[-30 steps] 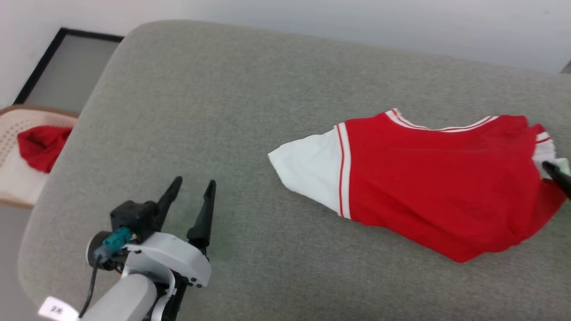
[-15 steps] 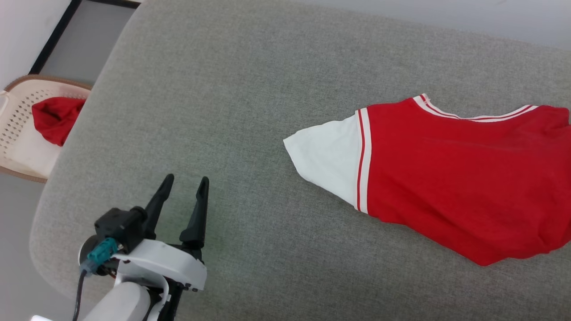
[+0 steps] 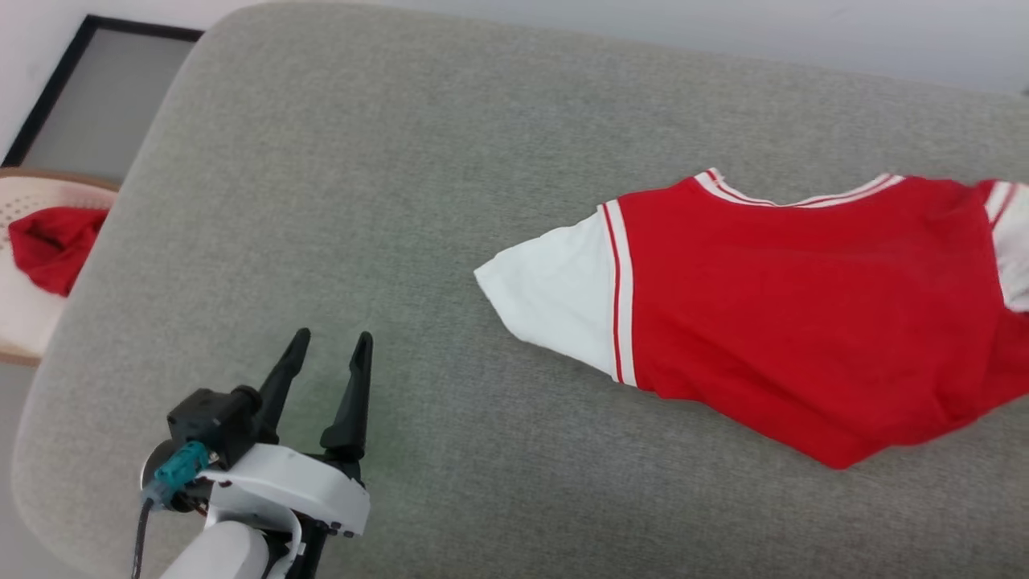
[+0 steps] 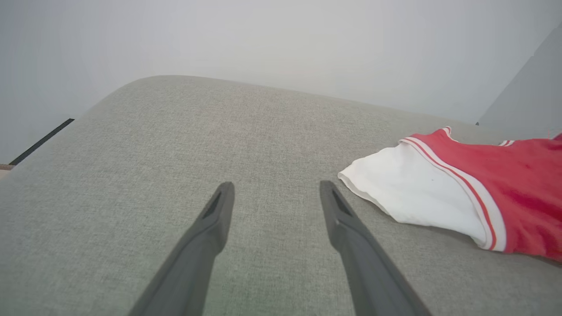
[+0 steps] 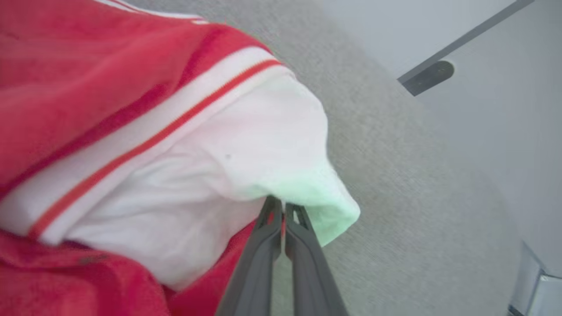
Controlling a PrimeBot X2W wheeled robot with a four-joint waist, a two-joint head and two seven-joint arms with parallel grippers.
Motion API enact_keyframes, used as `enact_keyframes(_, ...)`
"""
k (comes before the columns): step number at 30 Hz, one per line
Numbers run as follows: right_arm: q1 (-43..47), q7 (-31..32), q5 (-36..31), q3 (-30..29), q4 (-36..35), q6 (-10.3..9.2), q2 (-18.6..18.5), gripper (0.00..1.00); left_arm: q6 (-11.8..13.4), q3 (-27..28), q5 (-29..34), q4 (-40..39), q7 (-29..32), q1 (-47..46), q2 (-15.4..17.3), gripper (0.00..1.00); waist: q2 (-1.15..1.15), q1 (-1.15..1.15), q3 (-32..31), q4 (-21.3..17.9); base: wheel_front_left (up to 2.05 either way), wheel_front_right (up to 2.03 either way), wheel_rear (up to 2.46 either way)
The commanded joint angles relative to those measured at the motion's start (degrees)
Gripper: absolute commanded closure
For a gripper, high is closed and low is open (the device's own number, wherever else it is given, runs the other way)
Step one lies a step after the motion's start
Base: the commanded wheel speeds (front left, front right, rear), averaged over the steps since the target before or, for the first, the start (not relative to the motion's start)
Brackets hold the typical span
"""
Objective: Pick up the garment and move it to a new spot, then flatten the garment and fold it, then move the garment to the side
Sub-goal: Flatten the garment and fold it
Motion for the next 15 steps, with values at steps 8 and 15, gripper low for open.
enact_keyframes(8, 2.8, 12.5, -1.9, -3.6, -1.9, -0.04, -4.4, 1.00, 0.0, 0.1, -0.5, -0.1, 0.0, 0.8, -0.2, 0.00, 0.00, 0.00, -0.1, -2.3, 0.00, 0.00, 0.00)
enact_keyframes(15, 8.8, 14.3, -3.8, -10.9, 0.9, -0.04, -0.7, 1.00, -0.4, -0.2, -0.7, 0.3, 0.3, 0.3, 0.0, 0.00, 0.00, 0.00, 0.1, -2.2, 0.00, 0.00, 0.00)
